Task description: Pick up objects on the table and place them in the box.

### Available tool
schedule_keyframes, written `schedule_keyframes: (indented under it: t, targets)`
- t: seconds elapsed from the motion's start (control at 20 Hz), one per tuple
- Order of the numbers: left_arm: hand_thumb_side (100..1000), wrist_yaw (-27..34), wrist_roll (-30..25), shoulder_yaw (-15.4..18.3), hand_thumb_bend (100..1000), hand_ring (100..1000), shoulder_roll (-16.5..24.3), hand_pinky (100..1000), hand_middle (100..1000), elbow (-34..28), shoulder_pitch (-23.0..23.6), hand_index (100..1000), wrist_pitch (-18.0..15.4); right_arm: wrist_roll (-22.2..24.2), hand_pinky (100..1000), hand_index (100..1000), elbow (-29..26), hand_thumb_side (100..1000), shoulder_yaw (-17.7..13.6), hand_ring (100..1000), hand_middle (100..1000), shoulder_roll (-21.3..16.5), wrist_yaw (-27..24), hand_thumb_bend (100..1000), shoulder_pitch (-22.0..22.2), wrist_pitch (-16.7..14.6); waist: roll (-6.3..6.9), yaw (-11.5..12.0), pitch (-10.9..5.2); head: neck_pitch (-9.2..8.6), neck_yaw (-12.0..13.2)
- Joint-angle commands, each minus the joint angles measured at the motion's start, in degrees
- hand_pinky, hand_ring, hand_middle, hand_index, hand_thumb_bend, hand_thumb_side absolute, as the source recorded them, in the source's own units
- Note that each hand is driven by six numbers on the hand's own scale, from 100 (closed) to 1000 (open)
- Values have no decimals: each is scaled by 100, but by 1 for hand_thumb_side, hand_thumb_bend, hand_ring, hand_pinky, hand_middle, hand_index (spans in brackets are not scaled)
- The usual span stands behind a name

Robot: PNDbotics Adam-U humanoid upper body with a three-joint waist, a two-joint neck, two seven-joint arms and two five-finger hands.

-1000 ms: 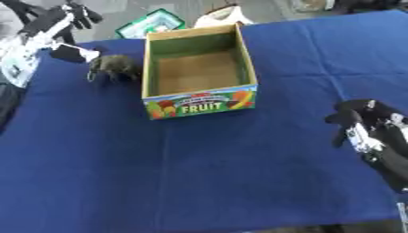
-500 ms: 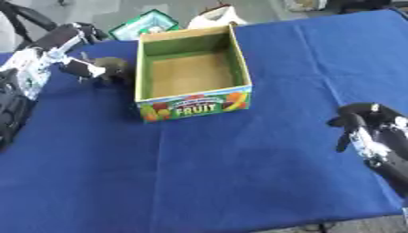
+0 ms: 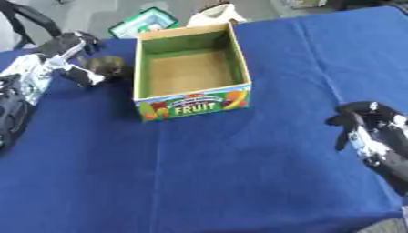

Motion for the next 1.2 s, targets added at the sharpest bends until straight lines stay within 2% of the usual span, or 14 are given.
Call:
schedule_keyframes:
  t: [0.05,0.15,0.4,0.45,0.7,0.85,1.0,1.2]
  targets:
    - [324,-69,-29,40,477,607,96,604,613,-13,-32,799,11,8,360,686,-84,414,-25,655,511,-87,44,100,-63,-13,-24,-8,-67,-64,-2]
    - [324,-88,-57,38,458,582,88,582,589,20,-8,779,13,3,360,686,-84,414,-30,655,511,-87,49,100,-61,-13,-23,-10,-59,-61,-6]
    - [314,-98,-283,19,316,483,73,492,486,87,33,685,-31,1,360,686,-84,415,-35,656,511,-82,58,100,-58,-9,-20,1,-50,-59,-16]
    - [314,-114,-328,15,310,479,72,489,482,89,40,681,-34,3,360,686,-84,415,-35,656,511,-81,59,100,-57,-9,-21,3,-50,-61,-18]
    - [278,-210,-368,24,186,342,76,365,332,65,62,529,-31,0,360,686,-78,415,-43,656,511,-77,65,100,-47,-11,-29,3,-56,-72,-23]
    - [253,-184,-186,48,108,257,75,288,233,21,68,442,-38,3,360,686,-76,414,-45,656,511,-71,63,100,-44,-12,-34,8,-61,-74,-27]
    - [228,-27,188,86,100,164,94,231,118,-54,73,340,-49,0,360,686,-73,414,-53,656,511,-70,60,100,-35,-14,-43,16,-74,-76,-31]
    - [224,235,561,67,100,114,170,200,100,-164,59,287,-118,-1,360,686,-68,415,-60,656,512,-70,57,100,-19,-14,-45,38,-101,-66,-32]
